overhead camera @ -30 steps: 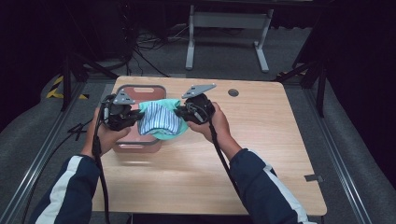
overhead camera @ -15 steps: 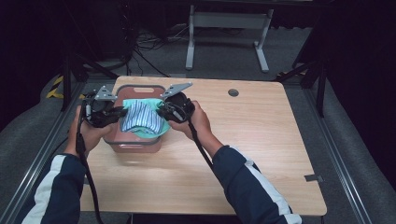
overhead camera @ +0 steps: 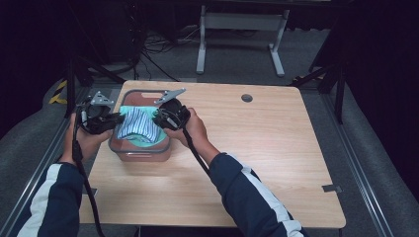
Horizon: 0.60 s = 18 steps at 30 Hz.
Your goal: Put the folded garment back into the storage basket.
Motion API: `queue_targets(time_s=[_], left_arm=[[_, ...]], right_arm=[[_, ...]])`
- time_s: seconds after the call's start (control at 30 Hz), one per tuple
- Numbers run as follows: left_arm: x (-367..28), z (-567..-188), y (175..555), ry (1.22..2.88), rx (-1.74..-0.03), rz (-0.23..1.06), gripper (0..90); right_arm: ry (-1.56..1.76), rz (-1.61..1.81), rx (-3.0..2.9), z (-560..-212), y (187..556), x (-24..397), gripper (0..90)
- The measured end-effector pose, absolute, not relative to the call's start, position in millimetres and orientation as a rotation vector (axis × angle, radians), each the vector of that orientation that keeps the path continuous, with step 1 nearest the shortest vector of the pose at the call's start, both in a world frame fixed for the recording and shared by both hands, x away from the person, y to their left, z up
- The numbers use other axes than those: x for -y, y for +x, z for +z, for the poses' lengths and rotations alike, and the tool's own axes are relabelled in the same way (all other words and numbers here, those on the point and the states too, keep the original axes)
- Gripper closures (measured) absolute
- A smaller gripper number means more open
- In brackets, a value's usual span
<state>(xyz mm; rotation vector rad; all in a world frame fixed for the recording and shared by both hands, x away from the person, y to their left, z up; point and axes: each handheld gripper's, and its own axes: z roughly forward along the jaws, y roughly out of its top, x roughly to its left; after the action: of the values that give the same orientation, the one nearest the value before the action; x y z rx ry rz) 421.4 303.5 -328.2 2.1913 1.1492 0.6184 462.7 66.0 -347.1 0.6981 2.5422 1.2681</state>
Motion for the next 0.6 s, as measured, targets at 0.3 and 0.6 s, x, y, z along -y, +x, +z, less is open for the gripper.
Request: queue_targets(time_s=[0.3,0.6], left_arm=[[-302,-344,430,2.197,-1.176,0.613,82.5],[-301,-355,434,2.219,-1.21,0.627,81.8]], right_arm=[[0.726,1.235,-2.561,-362,469,-75,83.1],[0.742,1.204,-2.576,-376,472,-81,80.1]])
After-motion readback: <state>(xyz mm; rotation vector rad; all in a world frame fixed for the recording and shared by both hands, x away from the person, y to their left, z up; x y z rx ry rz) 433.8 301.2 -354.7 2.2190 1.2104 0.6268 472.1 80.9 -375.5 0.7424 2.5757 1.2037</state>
